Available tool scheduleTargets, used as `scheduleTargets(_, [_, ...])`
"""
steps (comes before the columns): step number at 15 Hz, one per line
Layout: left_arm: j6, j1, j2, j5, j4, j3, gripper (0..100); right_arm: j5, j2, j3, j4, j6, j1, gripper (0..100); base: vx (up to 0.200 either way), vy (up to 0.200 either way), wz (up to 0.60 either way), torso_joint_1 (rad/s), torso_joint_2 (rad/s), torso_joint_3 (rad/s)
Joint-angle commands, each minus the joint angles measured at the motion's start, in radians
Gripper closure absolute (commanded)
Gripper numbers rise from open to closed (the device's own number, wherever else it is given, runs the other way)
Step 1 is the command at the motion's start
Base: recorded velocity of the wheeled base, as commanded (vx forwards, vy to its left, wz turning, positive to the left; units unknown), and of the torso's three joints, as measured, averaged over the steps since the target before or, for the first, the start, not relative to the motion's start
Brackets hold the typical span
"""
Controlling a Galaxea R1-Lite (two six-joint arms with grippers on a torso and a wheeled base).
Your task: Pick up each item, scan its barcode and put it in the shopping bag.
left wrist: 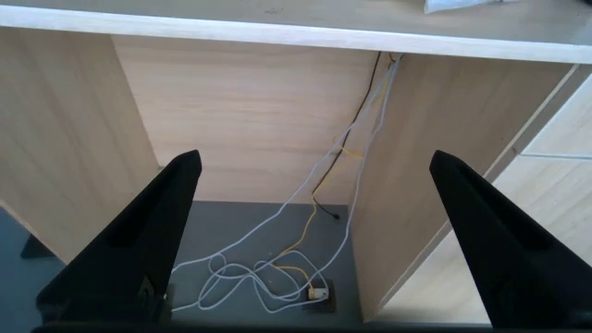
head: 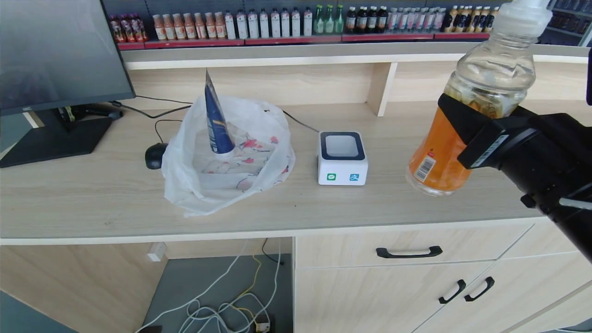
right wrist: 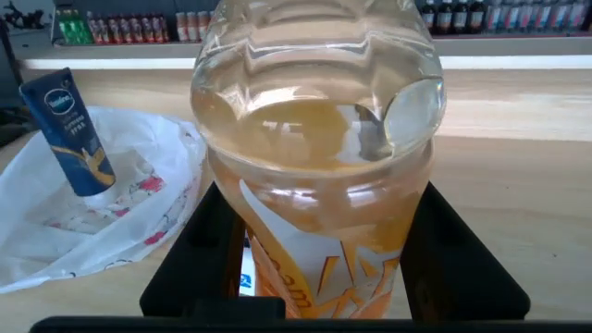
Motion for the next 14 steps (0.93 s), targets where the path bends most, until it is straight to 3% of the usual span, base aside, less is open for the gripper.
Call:
scheduleTargets(1, [0.001,0.000,0.000,0.000,0.000,0.000,0,-0.013,0.031,-0.069,0.000,-0.009,0.028,100,0.000,0.000,0.00,0.000,0.00,0.000])
scheduleTargets(9, [0.001,0.000,0.000,0.000,0.000,0.000,0,-0.016,0.150,-0.224,0.003,-0.167,0.039,100,0.000,0.000,0.00,0.000,0.00,0.000])
scheduleTargets(14, [0.001,0.000,0.000,0.000,0.000,0.000,0,-0.008,0.268,-0.419,0.035,-0.286,0.040,100,0.000,0.000,0.00,0.000,0.00,0.000])
